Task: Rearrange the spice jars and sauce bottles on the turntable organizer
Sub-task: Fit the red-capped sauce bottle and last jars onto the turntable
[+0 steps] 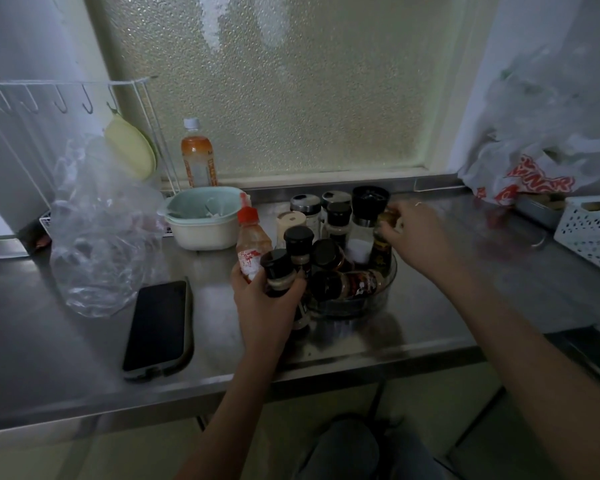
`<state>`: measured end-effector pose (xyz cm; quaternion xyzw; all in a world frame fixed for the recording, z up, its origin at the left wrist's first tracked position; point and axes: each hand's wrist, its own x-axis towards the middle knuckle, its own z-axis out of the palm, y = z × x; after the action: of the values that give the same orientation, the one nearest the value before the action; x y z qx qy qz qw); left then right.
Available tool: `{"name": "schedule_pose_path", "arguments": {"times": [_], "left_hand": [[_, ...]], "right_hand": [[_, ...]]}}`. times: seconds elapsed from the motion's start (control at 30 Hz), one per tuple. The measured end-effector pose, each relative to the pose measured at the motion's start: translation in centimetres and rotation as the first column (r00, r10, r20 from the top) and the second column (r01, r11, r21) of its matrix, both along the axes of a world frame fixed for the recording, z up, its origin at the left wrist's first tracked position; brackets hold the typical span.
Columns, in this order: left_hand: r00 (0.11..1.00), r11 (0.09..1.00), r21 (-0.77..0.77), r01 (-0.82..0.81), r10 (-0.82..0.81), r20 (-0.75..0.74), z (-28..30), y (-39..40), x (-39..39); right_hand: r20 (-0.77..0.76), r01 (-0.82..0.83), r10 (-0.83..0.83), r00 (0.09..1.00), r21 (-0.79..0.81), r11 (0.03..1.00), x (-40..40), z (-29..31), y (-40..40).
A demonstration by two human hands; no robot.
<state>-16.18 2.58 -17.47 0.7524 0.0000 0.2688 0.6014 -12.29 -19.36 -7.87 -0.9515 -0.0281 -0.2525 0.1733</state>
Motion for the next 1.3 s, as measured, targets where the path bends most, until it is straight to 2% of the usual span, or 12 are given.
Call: {"name": "schedule_pose_path", "arguments": {"times": [0.07,0.13,0.2,0.3,0.37,0.57,0.67,0.73,1.0,1.1,1.2,1.3], "left_hand": [[1.0,1.0,0.001,-0.005,0.005,-0.004,0.0,0.0,0.1],[1.0,1.0,0.005,-0.013,0.013,-0.013,0.0,0.0,0.1],[0.999,1.0,0.019,-0.023,0.023,-0.024,0.0,0.0,0.0],[1.0,1.0,0.017,-0.012,0.012,-0.02,0.1,0.1,0.0],[1.0,1.0,0.009,-0.002,0.002,-0.03,0.1,0.1,0.0],[0.999,1.0,-0.003,0.003,-0.003,-0.035,0.1,0.1,-0.2],[1.0,1.0,0.001,0.001,-0.001,-0.032,0.0,0.1,-0.2],[1.0,1.0,-0.001,-0.012,0.012,-0.023,0.1,0.0,-0.1],[0.999,1.0,0.007,-0.012,0.012,-0.039,0.0,-0.1,0.0],[1.0,1.0,0.015,-0.006,0.007,-0.028,0.1,-0.1,-0.1],[1.0,1.0,0.02,-0.018,0.018,-0.012,0.1,-0.1,-0.1],[0.999,0.999,0.029,-0.032,0.032,-0.01,0.1,-0.1,-0.1]], "right_hand": [[0.172,-0.039,0.059,0.983,-0.117,0.992,-1.0,0.3,0.5],[0.158,-0.247,0.267,0.951,-0.136,0.959,-1.7,0.7,1.9],[-0.083,-0.431,0.423,0.902,-0.112,0.895,-1.3,0.8,3.6],[-0.459,-0.469,0.346,0.818,-0.185,0.864,0.3,0.8,5.2],[-0.553,-0.483,0.331,0.764,-0.152,0.862,1.0,0.9,5.6],[-0.335,-0.448,0.47,0.816,0.145,0.882,1.7,0.3,5.3],[-0.108,-0.312,0.345,0.932,0.241,0.919,2.2,-0.4,5.9],[-0.042,-0.238,0.256,0.966,0.249,0.939,2.3,-0.9,6.9],[0.01,-0.005,0.003,1.0,0.159,0.987,1.5,-2.7,9.6],[0.015,-0.013,0.011,1.0,0.116,0.993,1.3,-3.1,9.3],[-0.113,-0.038,0.048,0.992,0.092,0.995,1.2,-2.9,8.5],[-0.136,-0.067,0.09,0.987,0.16,0.985,0.8,-2.1,7.3]]}}
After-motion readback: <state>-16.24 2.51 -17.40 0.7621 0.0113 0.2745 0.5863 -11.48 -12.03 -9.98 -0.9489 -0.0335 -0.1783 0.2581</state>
